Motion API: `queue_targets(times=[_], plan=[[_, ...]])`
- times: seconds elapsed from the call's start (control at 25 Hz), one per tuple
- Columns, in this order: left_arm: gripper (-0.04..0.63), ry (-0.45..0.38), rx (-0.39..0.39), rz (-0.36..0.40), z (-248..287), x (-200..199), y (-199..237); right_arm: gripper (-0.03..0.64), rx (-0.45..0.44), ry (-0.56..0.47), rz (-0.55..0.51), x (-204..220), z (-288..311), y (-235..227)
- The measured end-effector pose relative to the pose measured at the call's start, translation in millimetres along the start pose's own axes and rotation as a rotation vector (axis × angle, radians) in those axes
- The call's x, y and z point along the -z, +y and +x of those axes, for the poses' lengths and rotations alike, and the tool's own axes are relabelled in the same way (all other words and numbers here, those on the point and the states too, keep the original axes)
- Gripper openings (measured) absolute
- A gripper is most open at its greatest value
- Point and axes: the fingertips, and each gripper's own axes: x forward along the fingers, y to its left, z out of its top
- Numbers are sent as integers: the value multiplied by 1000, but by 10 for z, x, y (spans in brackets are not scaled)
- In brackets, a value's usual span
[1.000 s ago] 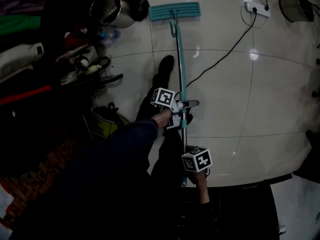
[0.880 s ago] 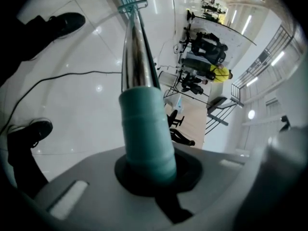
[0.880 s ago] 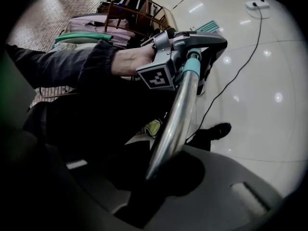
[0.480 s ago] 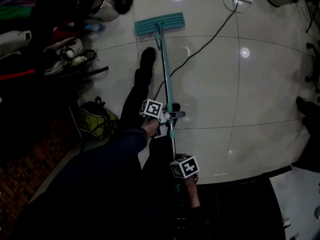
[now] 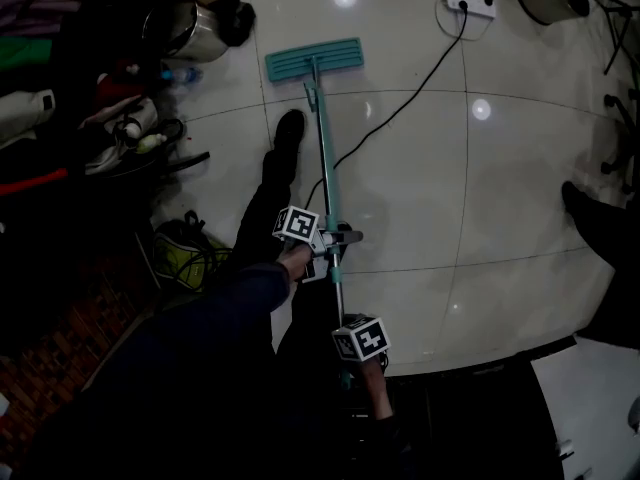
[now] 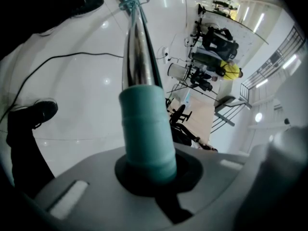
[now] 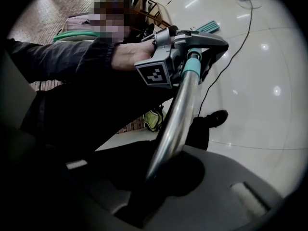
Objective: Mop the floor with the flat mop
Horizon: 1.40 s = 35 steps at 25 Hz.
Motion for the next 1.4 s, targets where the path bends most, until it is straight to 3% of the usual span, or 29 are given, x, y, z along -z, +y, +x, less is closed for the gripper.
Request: queue_targets(times=[0.2,0.6,0.88,1.16,1.4], plan=[[2,-13,21,18,-167,-807,-421,87,29,9,-6,-781,-67,-52],[2,-58,91,59,-673,-2992,-1478,87,-10,-69,-3,-3290,-291,190],[2,-76,140,102,-898,-4219,-2000,87,43,-78,-18,-4521,-290,37],[2,-90,156,144,-936,-4816,-2197,87,76,-66,-44,-5074,-336,-124],[2,-81,145,164,-1011,-4677,-2185,87,44,-91,-36,-4969,-291,28]])
